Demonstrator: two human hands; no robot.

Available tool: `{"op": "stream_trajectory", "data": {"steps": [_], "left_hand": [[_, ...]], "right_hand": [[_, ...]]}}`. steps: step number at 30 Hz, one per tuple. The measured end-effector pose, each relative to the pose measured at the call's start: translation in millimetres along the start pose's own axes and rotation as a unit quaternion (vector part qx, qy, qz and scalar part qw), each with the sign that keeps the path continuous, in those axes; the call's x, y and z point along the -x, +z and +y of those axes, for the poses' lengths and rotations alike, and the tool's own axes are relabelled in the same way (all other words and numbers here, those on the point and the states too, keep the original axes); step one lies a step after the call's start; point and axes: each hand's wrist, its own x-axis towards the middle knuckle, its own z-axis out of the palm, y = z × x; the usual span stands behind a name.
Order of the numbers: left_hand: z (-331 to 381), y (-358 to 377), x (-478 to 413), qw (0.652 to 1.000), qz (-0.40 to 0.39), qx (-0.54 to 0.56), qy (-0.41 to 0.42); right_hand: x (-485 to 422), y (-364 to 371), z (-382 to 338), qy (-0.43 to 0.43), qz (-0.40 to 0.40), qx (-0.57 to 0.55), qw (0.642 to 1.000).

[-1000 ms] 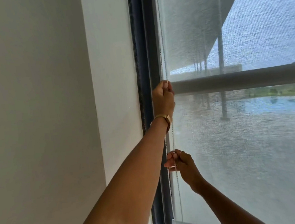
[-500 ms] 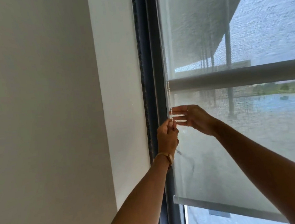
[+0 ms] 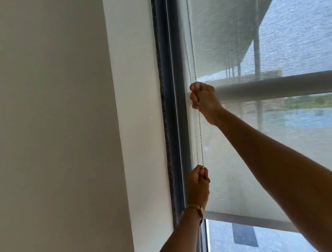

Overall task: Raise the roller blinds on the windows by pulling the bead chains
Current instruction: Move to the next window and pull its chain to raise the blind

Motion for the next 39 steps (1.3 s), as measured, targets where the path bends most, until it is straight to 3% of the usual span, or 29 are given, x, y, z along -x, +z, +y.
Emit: {"op": "stream_trajectory", "data": {"steps": [3,10,15,23,29,33,39], "left_hand": [[-3.9,-0.4,2.0,1.000,-0.005,-0.018,0.019],[3.5,-33.3,-17.3,0.998,-0.018,0.046,-0.039],[60.6,-32.6,-63.6,0.996,-0.038,0.076,-0.003],[178.0,-12.6,-114.3,0.982,-0.048,0.142,0.112],[209.0,5.2,-124.9,0.981,0.022,0.170,0.086],[211.9,4.1,-129.3,0.987,0.049,0.131,0.083],[175.6,-2.8,-111.0,0.977,0.089,0.004,0.191]], "right_hand": [[3.3,3.7,9.2,-0.021,0.008,0.042,0.999],[17.6,6.8,16.3,-0.027,0.006,0.083,0.996],[37.7,5.0,48.7,-0.031,0.025,0.102,0.994],[87.7,11.6,112.3,0.034,0.022,0.045,0.998],[111.1,15.4,143.6,0.062,0.027,0.045,0.997],[128.8,17.7,170.2,0.082,0.027,0.059,0.995],[148.3,15.0,195.9,0.136,-0.007,0.091,0.987]]}}
